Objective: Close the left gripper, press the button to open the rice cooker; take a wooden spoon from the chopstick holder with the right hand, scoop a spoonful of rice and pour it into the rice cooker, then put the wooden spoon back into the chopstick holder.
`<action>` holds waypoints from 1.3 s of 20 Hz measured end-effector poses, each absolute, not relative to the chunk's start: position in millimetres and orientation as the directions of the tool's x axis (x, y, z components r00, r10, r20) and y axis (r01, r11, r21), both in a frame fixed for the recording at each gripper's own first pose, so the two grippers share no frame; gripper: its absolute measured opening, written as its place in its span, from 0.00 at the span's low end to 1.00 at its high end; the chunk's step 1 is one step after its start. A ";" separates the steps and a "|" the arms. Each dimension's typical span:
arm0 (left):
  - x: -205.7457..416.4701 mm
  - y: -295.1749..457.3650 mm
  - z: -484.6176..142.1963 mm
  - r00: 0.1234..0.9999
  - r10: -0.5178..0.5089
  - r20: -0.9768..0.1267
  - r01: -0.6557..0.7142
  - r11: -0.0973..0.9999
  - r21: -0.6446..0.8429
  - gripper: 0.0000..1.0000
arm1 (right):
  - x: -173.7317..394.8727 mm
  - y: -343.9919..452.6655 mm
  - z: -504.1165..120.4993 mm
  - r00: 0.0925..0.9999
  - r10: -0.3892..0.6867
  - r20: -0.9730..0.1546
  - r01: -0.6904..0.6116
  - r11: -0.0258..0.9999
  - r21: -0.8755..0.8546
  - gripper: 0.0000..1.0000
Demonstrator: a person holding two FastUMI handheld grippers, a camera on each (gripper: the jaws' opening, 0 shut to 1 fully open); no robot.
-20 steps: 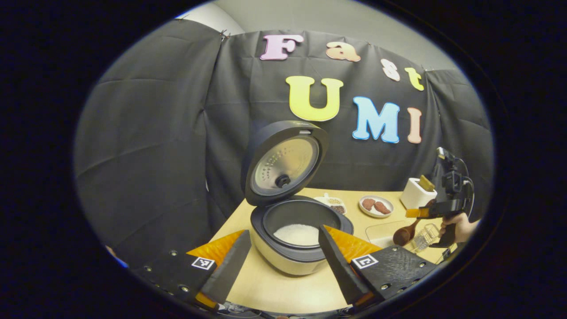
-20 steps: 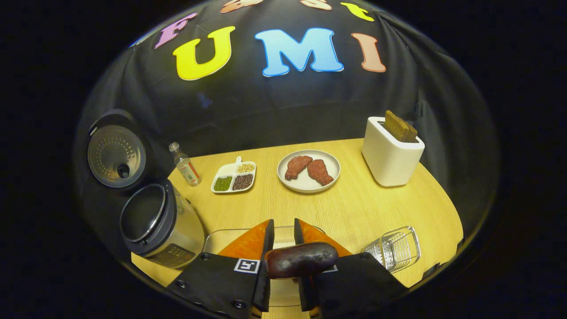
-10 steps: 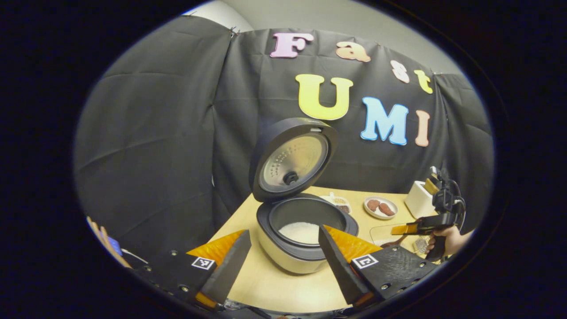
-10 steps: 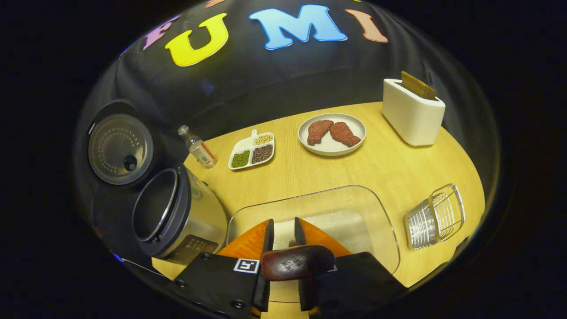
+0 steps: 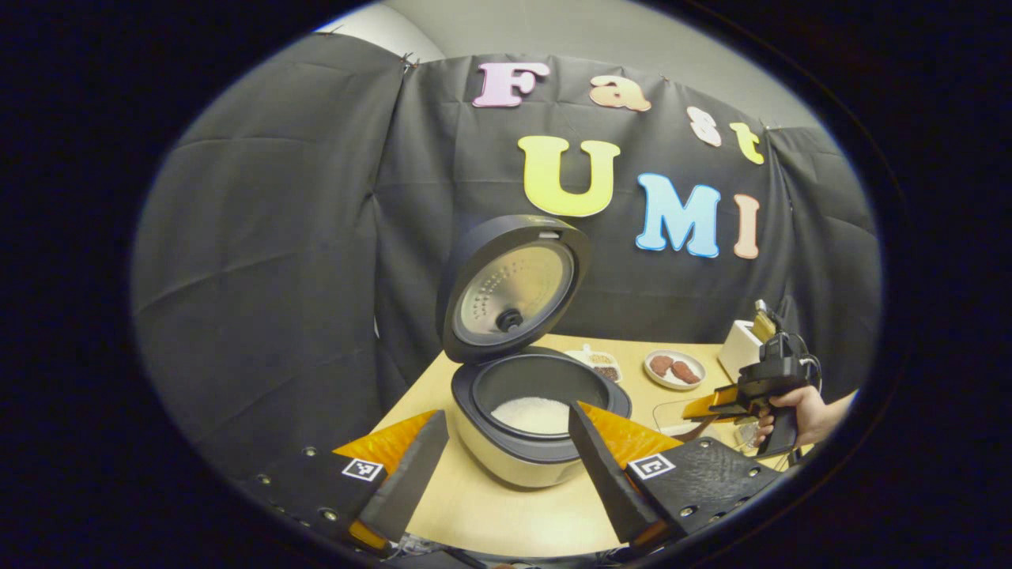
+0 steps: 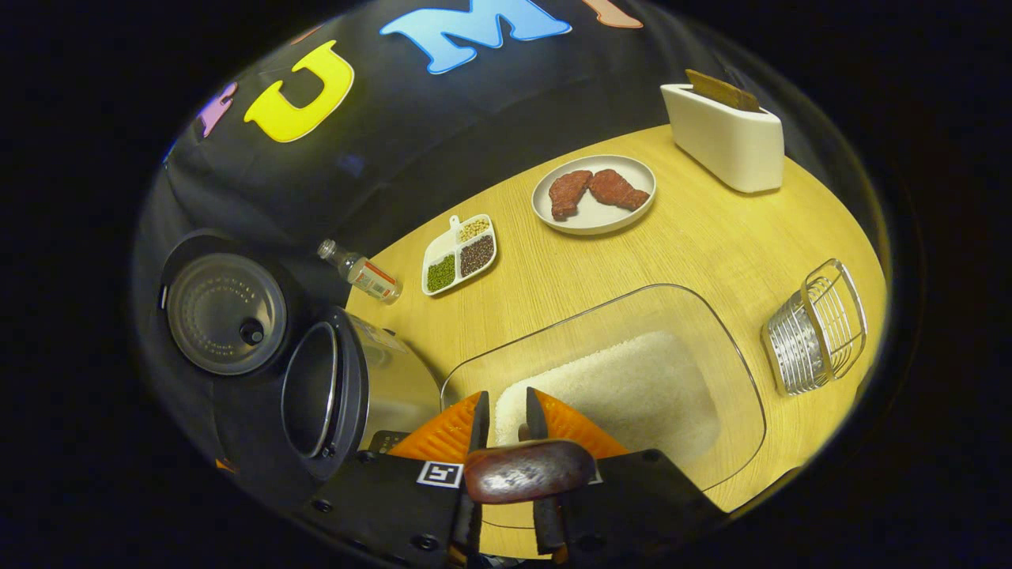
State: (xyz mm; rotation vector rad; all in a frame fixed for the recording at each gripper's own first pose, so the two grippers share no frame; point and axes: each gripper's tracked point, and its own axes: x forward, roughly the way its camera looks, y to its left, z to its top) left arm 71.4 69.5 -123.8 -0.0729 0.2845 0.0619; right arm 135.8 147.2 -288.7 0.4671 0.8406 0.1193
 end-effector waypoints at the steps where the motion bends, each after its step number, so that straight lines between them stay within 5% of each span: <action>1: 72.2 69.0 -122.5 0.959 0.052 -0.279 -0.072 0.996 -0.061 0.96 | 133.7 147.6 -286.4 0.667 0.294 -0.685 0.093 0.879 0.468 0.25; 9: 64.7 67.5 -116.6 0.963 0.053 -0.264 -0.065 0.997 -0.037 0.96 | 122.1 107.8 -280.4 0.693 0.296 -0.657 0.234 0.771 0.593 0.25; 15: 63.9 66.6 -128.9 0.957 0.033 -0.290 -0.046 0.998 -0.038 0.96 | 112.4 58.0 -264.0 0.739 0.278 -0.613 0.391 0.564 0.727 0.25; 26: 58.2 64.5 -129.9 0.955 0.056 -0.292 -0.064 0.998 -0.018 0.96 | 119.1 37.3 -228.6 0.770 0.328 -0.548 0.369 0.471 0.801 0.24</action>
